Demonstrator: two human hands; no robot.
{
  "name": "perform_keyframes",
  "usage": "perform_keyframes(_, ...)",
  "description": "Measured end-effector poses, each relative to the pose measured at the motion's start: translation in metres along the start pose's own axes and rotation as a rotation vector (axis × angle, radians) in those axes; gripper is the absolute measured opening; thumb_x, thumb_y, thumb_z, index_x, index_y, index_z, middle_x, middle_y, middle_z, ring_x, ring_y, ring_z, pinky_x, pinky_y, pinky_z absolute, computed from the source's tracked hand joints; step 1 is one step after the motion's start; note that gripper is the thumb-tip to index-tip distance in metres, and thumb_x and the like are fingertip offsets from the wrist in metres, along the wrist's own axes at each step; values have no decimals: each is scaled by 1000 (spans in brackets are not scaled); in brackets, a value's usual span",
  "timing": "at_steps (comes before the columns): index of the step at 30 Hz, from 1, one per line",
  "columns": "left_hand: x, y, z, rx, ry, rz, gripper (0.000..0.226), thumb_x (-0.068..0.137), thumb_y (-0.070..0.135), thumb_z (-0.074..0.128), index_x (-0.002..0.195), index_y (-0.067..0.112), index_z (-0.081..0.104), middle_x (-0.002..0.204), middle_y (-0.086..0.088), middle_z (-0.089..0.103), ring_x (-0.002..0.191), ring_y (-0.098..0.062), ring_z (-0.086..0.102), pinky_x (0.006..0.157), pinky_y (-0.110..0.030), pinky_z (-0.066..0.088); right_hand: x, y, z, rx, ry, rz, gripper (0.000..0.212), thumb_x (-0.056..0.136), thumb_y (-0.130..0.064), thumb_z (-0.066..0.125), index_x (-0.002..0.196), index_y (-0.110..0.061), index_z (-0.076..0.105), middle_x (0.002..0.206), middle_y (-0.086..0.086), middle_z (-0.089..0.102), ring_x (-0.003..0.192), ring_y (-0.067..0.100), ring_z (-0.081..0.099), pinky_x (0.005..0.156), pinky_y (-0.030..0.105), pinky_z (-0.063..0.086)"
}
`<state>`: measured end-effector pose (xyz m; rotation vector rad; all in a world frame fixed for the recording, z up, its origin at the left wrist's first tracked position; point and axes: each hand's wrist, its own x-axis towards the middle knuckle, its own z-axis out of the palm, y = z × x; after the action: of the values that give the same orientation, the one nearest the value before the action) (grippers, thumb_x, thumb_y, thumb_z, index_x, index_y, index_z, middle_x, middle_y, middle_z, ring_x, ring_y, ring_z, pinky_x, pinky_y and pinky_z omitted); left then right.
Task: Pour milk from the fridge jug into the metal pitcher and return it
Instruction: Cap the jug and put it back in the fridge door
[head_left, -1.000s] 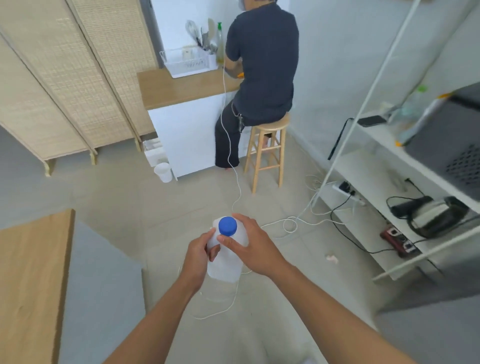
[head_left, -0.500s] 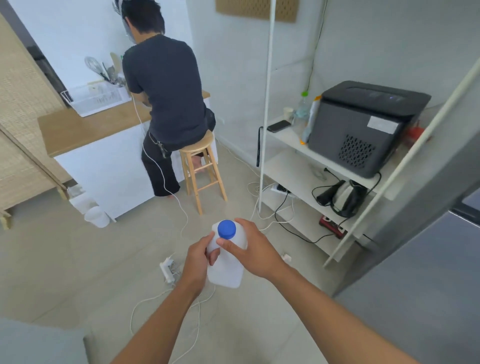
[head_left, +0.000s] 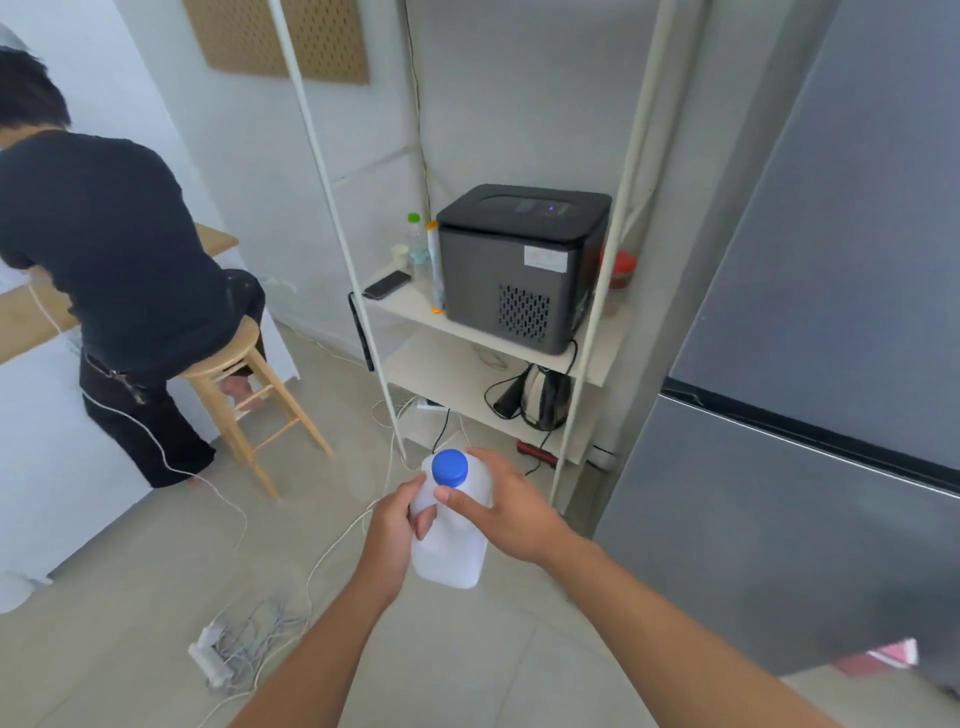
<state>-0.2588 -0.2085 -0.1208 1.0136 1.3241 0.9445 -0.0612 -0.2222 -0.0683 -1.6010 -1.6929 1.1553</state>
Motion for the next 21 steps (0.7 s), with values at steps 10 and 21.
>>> perform_keyframes(10,36,25,106,11,-218,-24,53,106,39,50,71,10,22,60,-7,28,55,-19,31,63,-37,27,-23,53,-85,51,191,94,80,85,-94,61,151,-51,50,147,-26,56,140,3,52,117,37,48)
perform_keyframes(21,91,39,165,24,-468,-28,51,97,47,60,70,15,29,66,-10,28,65,-21,29,70,-42,24,-34,68,-170,27,720,252,89,98,-92,30,160,-29,48,160,-18,43,151,10,34,121,39,40)
